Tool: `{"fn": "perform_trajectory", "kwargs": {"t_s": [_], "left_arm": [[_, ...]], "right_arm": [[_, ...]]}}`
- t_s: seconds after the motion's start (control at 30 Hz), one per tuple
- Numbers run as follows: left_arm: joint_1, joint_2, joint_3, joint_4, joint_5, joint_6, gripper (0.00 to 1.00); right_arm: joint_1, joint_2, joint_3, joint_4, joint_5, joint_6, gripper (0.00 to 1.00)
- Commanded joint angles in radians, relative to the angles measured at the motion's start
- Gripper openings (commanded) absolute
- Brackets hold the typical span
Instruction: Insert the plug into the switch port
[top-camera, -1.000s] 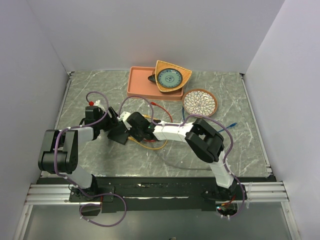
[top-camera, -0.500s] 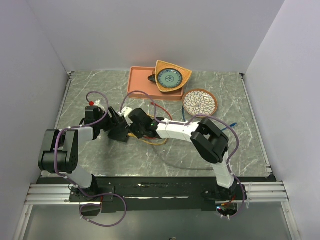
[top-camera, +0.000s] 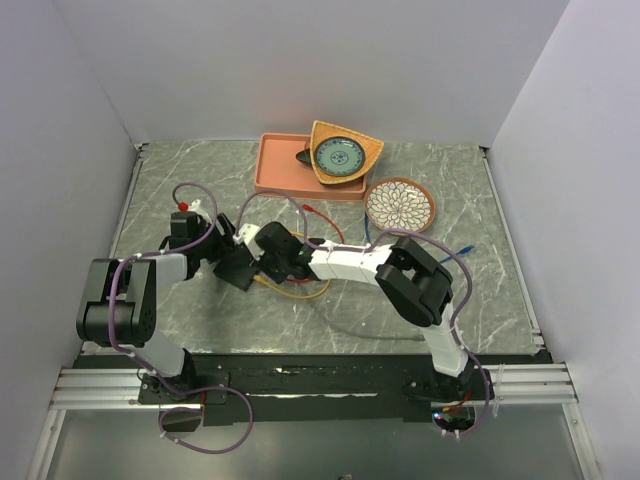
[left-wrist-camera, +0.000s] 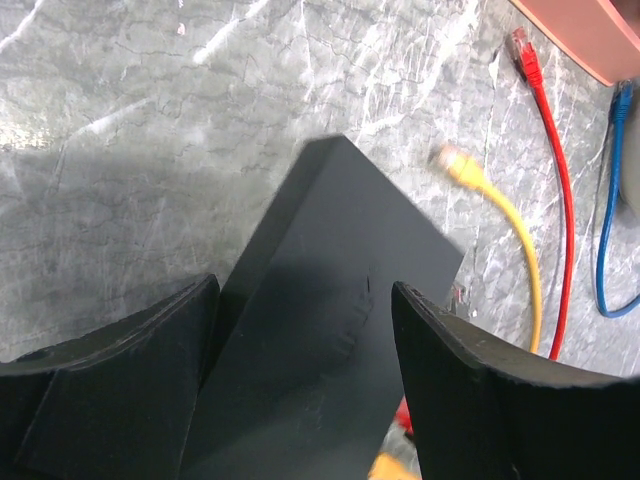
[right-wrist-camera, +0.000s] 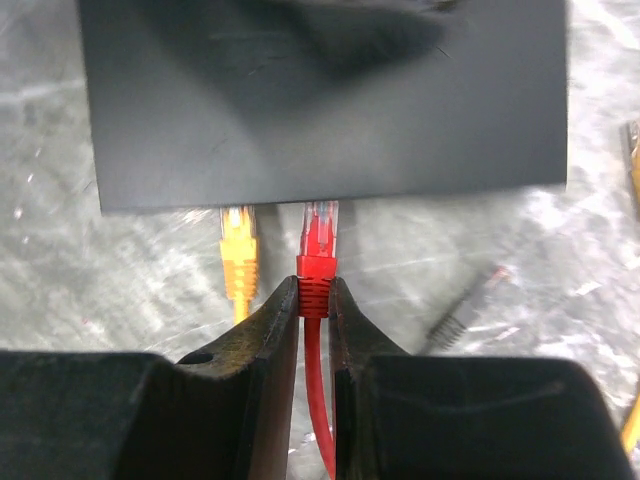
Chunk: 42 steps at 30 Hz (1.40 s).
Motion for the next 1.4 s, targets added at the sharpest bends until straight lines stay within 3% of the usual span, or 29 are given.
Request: {"fn": "perform_trajectory", "kwargs": {"t_s": [0.0, 0.47, 0.9, 1.37], "left_arm": [[-0.023, 0.018, 0.010, -0.086, 0.098, -0.023, 0.76], [-0.023, 0.010, -0.008, -0.085, 0.086, -0.020, 0.74], [-0.024, 0.037, -0.010, -0.065, 0.094, -0.021, 0.72], [-0.024, 0.040, -0.028, -0.040, 0.118, -0.029, 0.65]], "right_arm": [[0.051, -0.015, 0.034, 0.091, -0.053, -0.071, 0.00], [0.056, -0.058, -0.066, 0.106, 0.020, 0.022, 0.00], [0.054, -0.136, -0.262, 0.379, 0.066, 0.099, 0.00], [0.054, -0.084, -0.243, 0.407, 0.085, 0.173, 0.00]]}}
